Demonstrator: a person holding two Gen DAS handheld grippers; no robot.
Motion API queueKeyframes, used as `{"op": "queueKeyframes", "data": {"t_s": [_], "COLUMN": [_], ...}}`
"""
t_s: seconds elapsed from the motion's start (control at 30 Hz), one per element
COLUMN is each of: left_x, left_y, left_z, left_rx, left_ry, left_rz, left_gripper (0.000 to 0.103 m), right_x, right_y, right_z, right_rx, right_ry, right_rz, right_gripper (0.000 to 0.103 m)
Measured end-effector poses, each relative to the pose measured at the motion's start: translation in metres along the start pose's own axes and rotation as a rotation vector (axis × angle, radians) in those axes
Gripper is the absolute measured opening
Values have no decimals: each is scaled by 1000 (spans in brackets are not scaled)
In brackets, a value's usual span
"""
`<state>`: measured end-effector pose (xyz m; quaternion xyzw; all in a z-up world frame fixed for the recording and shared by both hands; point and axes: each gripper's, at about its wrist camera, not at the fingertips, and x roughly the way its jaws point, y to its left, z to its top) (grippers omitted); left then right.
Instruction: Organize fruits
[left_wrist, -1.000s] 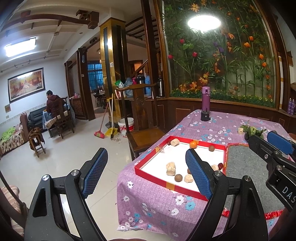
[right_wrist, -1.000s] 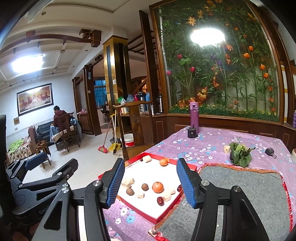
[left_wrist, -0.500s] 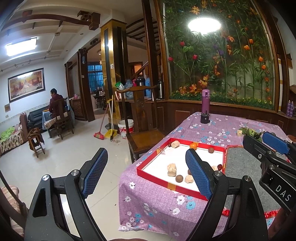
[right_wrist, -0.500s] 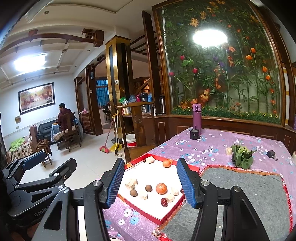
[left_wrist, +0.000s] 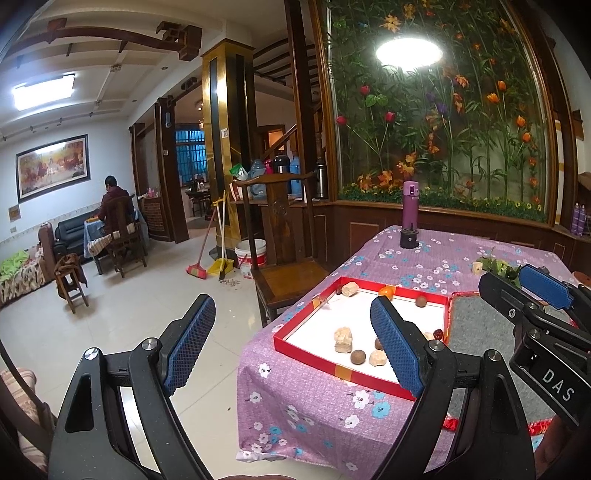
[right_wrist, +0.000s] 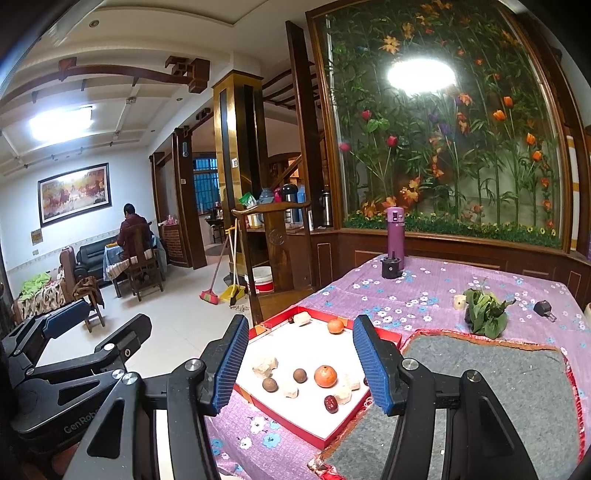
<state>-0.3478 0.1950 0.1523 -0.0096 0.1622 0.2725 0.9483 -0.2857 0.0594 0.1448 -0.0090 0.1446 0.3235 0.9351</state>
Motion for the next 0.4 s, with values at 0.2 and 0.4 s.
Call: {"op": "queueKeyframes", "data": {"t_s": [0.2,0.4], "left_x": [0,2], "left_y": [0,-1], "left_z": [0,-1], "left_rx": [0,-4], "left_ry": [0,-11], "left_rz": [-3,-4], "left_gripper": [87,87], "right_x": [2,7], "right_y": [0,1], "right_z": [-1,-6], "right_rx": [-1,-3], "right_ry": [2,14], "right_rz": [0,4], "right_gripper": [57,57]}}
